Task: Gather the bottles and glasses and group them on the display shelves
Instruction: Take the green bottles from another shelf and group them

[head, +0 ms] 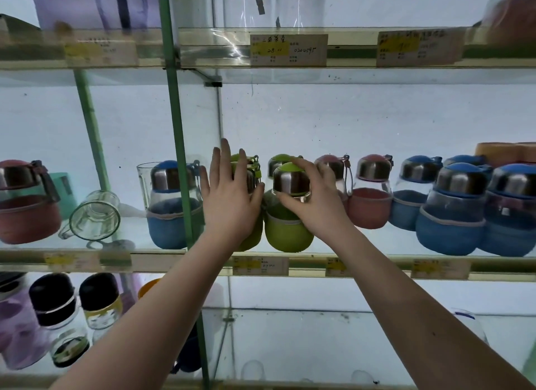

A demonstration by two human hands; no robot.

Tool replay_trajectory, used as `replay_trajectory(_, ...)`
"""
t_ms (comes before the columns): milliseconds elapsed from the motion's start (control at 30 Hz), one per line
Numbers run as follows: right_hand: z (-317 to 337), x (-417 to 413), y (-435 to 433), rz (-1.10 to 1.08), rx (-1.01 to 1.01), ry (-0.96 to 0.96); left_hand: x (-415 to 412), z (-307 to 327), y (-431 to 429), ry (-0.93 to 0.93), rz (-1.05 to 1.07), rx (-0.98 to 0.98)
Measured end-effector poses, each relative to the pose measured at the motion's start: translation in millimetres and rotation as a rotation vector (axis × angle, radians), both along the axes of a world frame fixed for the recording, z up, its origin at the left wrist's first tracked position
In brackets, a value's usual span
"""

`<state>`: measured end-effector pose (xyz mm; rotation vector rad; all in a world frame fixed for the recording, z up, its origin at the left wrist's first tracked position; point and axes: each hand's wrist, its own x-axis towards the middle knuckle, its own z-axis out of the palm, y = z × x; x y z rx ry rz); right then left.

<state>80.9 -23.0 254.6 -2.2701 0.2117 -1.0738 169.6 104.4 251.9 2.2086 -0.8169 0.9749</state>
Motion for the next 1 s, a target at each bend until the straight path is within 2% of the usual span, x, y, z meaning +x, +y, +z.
replay_trajectory(233, 3, -31, -5, 0.005, 0.008, -0.074, -45, 17, -4, -0.006, -0.153, -0.108)
replay_trajectory(500, 2, -108, -52, -0.005, 0.144, -0.138, -117, 8, -68, 0.031, -0.321, -0.196)
replay_trajectory(667, -3, -181, -106, -0.077, 0.179, -0.174, -180, 6, -134, 0.073, -0.444, -0.23)
replay_trajectory(900, -16, -322, -188, -0.247, 0.129, -0.194, -307, -9, -240, 0.158, -0.653, -0.235)
replay_trajectory(1000, -22, -384, -219, -0.303, 0.177, -0.196, -363, -20, -279, 0.136, -0.722, -0.223)
